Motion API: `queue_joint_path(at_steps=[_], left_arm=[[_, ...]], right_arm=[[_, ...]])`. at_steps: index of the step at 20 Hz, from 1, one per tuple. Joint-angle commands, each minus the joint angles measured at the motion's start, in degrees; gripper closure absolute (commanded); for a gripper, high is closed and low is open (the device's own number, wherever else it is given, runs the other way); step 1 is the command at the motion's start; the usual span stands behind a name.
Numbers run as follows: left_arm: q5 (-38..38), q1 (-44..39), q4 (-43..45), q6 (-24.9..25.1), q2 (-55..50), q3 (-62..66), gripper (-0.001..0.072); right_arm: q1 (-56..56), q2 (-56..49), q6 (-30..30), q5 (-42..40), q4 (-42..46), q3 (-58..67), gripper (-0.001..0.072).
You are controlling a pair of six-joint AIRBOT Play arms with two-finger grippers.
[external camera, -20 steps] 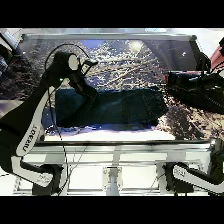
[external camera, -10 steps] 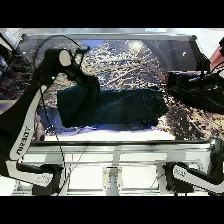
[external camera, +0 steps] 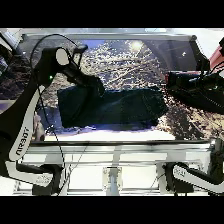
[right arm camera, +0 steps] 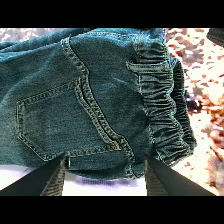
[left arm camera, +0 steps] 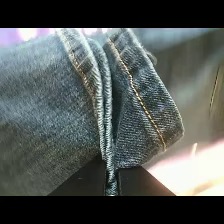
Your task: Fold the clothes and pants, and hang the long-sleeved shirts on hangers.
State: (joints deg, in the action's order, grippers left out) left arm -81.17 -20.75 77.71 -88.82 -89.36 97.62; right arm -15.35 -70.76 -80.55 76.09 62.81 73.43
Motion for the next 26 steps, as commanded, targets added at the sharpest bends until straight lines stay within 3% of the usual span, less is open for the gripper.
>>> queue_joint_path(at_steps=[1, 11, 12, 14, 15, 20, 24, 26], left_arm=[[-10.99, -2.38, 0.00, 5.51, -0.68, -0.02, 0.0679], [-17.33, -13.46, -0.68, 5.75, -11.80, -0.02, 0.0668], [-17.64, -13.55, -0.66, 5.77, -12.50, 0.00, 0.0596], [-18.01, -13.22, -0.63, 5.77, -12.83, 0.00, 0.0195], [-18.43, -12.66, -0.66, 5.79, -12.50, 0.00, 0.0152], [-17.64, -6.99, -0.57, 7.26, -7.23, 0.00, 0.0152], [-12.00, 5.20, -1.16, 6.99, -0.50, -0.26, 0.0152], [-9.64, 13.22, -6.19, 7.28, 1.99, -4.07, 0.0152]], right_arm=[[0.04, 0.04, 0.13, 0.04, -0.02, 0.02, 0.0181], [0.04, 0.04, 0.15, 1.55, -0.02, 0.02, 0.0181], [0.04, 0.04, 0.22, 1.70, 0.00, 0.02, 0.0181], [0.04, 0.04, 0.57, 2.21, 0.00, 0.02, 0.0181], [0.04, 0.04, 0.68, 2.40, 0.00, 0.02, 0.0181], [0.04, 0.04, 0.72, 2.51, 0.00, 0.02, 0.0181], [0.04, 0.04, 0.79, 2.91, 0.02, 0.02, 0.0181], [0.04, 0.04, 0.79, 2.99, 0.02, 0.02, 0.0180]])
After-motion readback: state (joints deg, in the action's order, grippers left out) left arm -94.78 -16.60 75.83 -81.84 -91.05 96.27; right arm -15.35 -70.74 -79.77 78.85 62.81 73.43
